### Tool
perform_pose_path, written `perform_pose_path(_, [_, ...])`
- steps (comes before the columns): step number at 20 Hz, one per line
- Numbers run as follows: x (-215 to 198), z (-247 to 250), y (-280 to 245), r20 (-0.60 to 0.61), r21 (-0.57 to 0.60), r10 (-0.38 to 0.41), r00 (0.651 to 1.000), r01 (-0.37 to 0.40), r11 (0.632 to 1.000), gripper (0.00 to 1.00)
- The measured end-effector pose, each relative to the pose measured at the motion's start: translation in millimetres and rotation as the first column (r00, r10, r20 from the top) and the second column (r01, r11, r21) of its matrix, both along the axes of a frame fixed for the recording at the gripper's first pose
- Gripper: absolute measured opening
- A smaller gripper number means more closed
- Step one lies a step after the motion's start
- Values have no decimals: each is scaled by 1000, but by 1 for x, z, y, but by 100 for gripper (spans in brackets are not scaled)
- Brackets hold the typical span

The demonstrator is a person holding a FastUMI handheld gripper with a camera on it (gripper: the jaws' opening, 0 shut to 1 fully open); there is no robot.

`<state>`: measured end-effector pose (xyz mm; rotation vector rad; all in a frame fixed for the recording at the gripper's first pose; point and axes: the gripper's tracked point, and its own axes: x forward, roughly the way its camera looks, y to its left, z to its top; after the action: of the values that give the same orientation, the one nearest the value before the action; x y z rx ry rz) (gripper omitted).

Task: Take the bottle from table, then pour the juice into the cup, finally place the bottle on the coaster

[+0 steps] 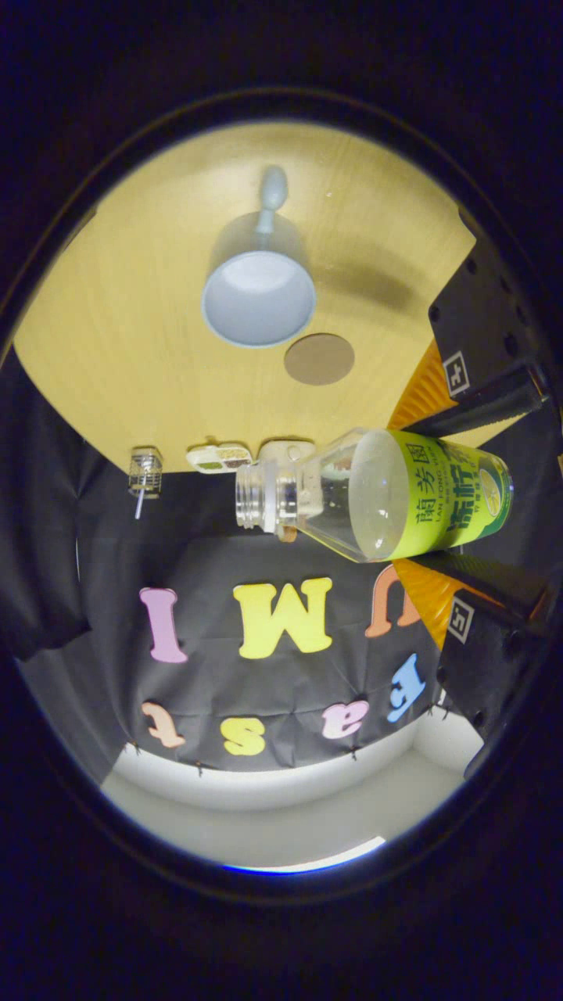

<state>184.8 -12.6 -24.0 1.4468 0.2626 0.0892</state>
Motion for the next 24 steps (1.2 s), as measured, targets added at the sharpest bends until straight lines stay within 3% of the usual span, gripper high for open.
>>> perform_pose_path(4, [-2, 13, 0, 7, -271, 12, 1000, -9, 962, 78])
perform_pose_path(8, [3, 33, 3, 66, -495, 38, 997, 0, 869, 78])
perform_pose_path(13, [25, 53, 13, 138, -781, 68, 988, 67, 621, 78])
perform_pose_path(18, [61, 38, 3, 146, -937, 32, 989, 128, 326, 79])
perform_pose_path(22, [88, 20, 3, 146, -976, 37, 989, 138, 167, 80])
perform_pose_path(24, [105, 8, 1, 147, -982, 32, 989, 142, 126, 80])
